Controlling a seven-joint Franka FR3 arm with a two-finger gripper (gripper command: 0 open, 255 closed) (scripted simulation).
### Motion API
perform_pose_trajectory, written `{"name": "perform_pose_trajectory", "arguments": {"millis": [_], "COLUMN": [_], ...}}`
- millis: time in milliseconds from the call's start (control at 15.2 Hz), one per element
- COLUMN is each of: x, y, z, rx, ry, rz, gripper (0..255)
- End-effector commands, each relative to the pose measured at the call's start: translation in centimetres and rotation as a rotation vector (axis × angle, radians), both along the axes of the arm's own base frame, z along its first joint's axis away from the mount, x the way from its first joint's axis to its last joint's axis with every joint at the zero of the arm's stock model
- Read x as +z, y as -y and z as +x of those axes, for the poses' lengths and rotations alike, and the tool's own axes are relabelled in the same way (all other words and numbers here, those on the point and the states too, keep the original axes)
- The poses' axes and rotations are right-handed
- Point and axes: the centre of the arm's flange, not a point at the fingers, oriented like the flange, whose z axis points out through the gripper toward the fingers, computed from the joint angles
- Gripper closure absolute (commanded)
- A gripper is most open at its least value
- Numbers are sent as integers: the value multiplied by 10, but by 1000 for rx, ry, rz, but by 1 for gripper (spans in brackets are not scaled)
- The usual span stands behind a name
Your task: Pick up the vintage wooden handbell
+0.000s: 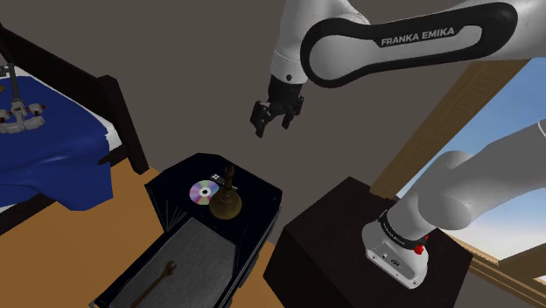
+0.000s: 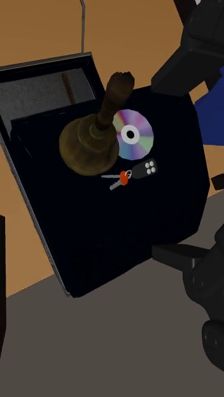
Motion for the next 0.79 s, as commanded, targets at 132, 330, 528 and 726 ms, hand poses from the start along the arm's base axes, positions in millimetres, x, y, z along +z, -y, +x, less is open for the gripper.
{"name": "perform_pose_trajectory", "arguments": {"millis": [132,330,528,726], "x": [-31,-52,-75,-89], "y": [-43,-76,-108,-122], "z": [14,22,30,33], "rx": [17,31,44,50], "ry": [-19,-33,-46,-52], "rz": [-2,-5,-7,-9], "gripper": [0,0,0,0]}}
